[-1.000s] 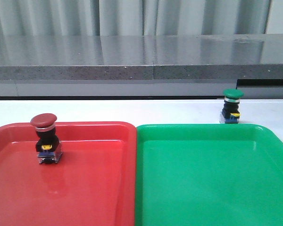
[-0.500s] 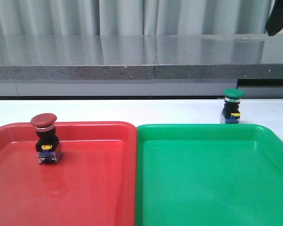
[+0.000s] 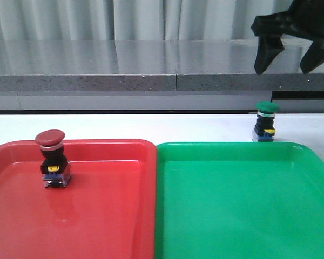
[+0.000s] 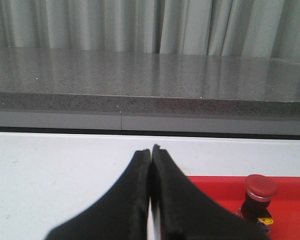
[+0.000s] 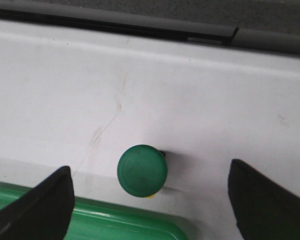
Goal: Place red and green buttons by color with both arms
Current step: 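Lower the open right gripper over the green-capped button, then close the right gripper on the green-capped button and lift it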
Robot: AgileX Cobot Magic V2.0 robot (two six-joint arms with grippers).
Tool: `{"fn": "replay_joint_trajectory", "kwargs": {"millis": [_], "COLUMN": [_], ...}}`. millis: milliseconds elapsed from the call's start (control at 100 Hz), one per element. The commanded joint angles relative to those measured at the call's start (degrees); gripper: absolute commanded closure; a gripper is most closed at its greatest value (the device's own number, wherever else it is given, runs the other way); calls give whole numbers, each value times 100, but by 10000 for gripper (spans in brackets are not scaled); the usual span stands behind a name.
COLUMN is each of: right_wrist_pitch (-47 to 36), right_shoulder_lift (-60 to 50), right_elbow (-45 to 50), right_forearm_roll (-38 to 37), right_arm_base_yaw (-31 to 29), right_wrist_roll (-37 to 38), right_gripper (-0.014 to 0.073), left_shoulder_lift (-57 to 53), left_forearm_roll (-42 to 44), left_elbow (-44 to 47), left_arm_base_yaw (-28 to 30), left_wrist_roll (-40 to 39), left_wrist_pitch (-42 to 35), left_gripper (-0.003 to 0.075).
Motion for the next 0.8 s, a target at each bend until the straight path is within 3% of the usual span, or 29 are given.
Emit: {"fn": "replay_joint_trajectory", "kwargs": {"millis": [0,460,530,730,790], "right_wrist_pitch": [-296,-473,-479,-475,-475], "right_shoulder_lift": [-26,628,628,628,628], "right_elbow": [-245,-249,-249,-249,-249], "right_forearm_roll": [19,59,59,129,164], "right_arm_base_yaw": [15,27,27,27,27], "right_wrist_roll": [-28,-28,-28,-28,-28], "right_gripper": [-29,-15,46,373,429], "left_shoulder_lift": [-165,-165,-165,-165,-165], "left_forearm_roll": [-49,-49,-49,-49,-49], "left_elbow": [239,239,239,239,239], "left_arm_base_yaw": [14,14,14,14,14], "left_wrist_roll": [-60,-60,-60,-60,-60], "left_wrist_pitch": [-493,-493,-493,-493,-493], "left_gripper": [739,739,739,739,739]}}
